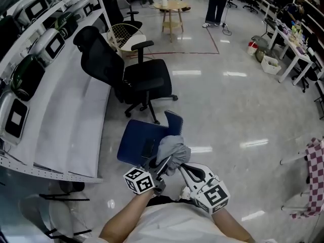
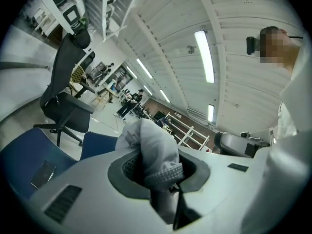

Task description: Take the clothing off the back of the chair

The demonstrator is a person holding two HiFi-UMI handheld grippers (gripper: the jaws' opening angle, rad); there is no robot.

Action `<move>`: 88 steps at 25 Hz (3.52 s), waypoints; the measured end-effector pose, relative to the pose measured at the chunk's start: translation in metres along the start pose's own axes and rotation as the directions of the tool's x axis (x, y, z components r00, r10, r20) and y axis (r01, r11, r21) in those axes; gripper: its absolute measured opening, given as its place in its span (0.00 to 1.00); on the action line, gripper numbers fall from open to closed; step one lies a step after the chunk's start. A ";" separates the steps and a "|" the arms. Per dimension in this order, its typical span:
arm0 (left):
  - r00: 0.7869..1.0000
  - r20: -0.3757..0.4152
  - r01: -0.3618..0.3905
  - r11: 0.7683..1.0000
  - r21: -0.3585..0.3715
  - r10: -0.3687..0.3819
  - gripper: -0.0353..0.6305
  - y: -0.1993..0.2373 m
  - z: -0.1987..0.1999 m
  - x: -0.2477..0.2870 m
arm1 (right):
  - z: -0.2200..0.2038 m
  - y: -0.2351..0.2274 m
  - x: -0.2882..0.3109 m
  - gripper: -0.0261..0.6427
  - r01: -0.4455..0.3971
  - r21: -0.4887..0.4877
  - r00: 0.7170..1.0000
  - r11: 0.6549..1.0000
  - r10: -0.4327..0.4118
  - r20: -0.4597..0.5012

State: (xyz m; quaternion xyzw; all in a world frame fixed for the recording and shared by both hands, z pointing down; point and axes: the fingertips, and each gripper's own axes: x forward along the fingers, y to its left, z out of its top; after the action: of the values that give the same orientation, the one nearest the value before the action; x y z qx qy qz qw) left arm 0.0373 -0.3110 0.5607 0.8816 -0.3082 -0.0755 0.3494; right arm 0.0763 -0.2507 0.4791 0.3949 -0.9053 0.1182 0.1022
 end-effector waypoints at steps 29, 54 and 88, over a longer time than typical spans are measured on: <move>0.979 0.139 -0.150 0.989 -0.012 0.150 0.20 -0.042 -0.017 -0.059 | -0.047 0.021 0.013 0.06 -0.216 0.063 0.974 0.974 0.220 -0.061; 0.983 0.177 0.044 0.999 -0.006 -0.042 0.20 -0.088 -0.034 -0.191 | -0.035 0.175 -0.010 0.06 -0.104 -0.076 0.993 0.992 0.100 -0.055; 0.981 0.174 0.096 0.995 -0.030 -0.089 0.20 -0.148 -0.085 -0.212 | -0.062 0.211 -0.088 0.06 0.017 -0.071 0.996 0.997 -0.023 -0.083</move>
State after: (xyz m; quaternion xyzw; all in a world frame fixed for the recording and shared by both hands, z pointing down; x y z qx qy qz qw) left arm -0.0300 -0.0529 0.5084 0.8781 -0.2946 -0.1737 0.3345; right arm -0.0154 -0.0320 0.4854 0.3949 -0.8998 0.1018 0.1548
